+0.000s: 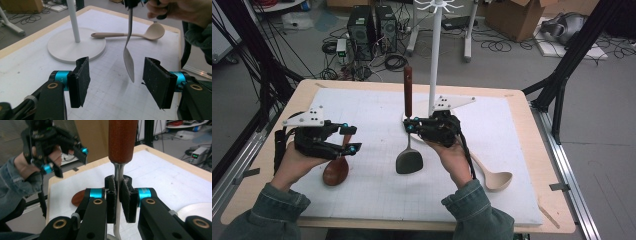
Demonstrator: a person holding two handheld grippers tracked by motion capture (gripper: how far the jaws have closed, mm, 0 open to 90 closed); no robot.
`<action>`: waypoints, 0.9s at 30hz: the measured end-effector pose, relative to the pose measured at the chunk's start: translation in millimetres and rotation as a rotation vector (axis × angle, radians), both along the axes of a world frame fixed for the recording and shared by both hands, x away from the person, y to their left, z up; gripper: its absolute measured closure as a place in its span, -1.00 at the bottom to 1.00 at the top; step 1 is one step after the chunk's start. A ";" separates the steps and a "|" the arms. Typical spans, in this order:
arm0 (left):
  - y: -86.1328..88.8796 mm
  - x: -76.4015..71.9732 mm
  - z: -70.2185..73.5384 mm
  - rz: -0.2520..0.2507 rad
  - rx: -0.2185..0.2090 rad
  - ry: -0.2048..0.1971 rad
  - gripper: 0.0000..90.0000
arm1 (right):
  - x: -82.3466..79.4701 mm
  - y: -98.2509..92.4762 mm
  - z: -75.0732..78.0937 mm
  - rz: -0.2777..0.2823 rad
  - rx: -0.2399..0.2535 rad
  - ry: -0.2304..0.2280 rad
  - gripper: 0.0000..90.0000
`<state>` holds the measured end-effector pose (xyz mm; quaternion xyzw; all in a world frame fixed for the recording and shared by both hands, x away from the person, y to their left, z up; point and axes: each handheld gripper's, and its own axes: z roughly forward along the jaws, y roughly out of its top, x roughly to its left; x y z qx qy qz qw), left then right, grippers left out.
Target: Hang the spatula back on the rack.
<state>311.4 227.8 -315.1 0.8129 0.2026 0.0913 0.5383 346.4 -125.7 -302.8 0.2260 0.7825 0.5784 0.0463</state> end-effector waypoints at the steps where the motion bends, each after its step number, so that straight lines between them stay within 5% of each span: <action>1: 1.1 -0.7 -1.7 0.002 0.002 0.001 -0.15 | 1.5 -1.6 2.0 -0.005 0.002 -0.002 0.86; 27: 18.2 -9.0 -28.9 0.075 0.000 0.004 -0.24 | 38.5 -26.7 53.5 -0.134 -0.013 -0.046 0.86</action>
